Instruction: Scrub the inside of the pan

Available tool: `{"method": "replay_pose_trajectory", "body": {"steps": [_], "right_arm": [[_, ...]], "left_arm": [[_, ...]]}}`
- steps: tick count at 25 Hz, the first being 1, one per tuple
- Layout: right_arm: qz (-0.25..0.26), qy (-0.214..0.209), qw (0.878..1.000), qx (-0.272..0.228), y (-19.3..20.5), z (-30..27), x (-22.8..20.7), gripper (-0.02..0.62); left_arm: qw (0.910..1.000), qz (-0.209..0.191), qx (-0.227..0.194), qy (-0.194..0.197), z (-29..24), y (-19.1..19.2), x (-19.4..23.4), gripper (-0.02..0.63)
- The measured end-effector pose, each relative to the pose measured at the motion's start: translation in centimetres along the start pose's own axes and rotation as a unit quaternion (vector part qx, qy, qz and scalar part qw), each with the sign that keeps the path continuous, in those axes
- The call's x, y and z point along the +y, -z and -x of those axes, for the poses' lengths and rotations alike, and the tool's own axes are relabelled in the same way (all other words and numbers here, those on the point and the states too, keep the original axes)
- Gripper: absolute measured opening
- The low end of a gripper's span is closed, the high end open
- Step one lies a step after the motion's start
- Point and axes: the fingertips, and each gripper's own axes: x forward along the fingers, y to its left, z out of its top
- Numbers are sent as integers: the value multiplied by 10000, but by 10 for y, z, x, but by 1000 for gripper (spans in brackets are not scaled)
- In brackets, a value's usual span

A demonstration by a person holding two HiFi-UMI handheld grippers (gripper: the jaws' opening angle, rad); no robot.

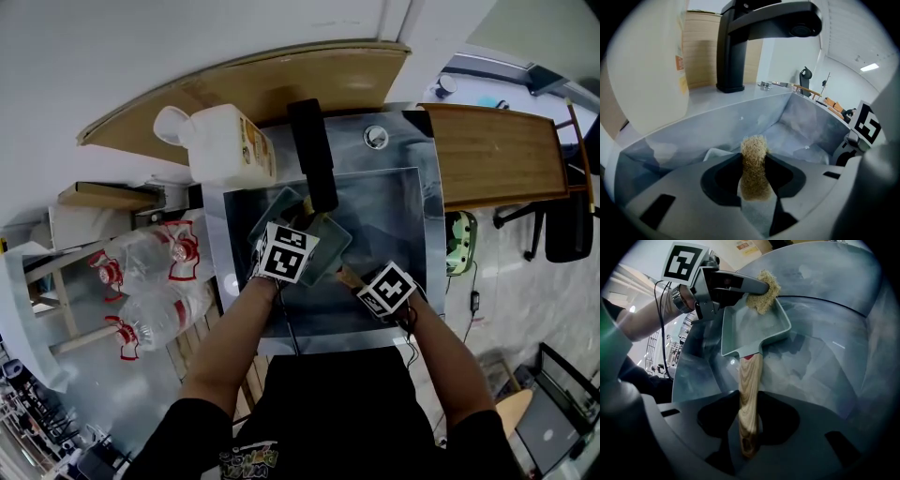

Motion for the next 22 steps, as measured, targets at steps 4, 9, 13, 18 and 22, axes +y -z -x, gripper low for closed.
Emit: {"method": "replay_pose_trajectory", "body": {"steps": [4,9,13,18,22], "right_arm": [[-38,-15,10000,10,0,1,1,130],[-54,-28,10000,20,0,0,0,130],[-40,-30,10000,55,0,-1,0,130],[-16,-19,9999,99,0,-2,-1,130],[-8,-23,9999,113,0,-2,0,129]], "left_arm": [[9996,165,-17,-213,4,-1,20,147],[9979,410,44,-490,10,1,39,147],[9960,430,-6,-777,14,-2,51,147],[9949,318,123,-953,20,-2,52,147],[9944,269,122,-1015,25,-4,52,147]]}}
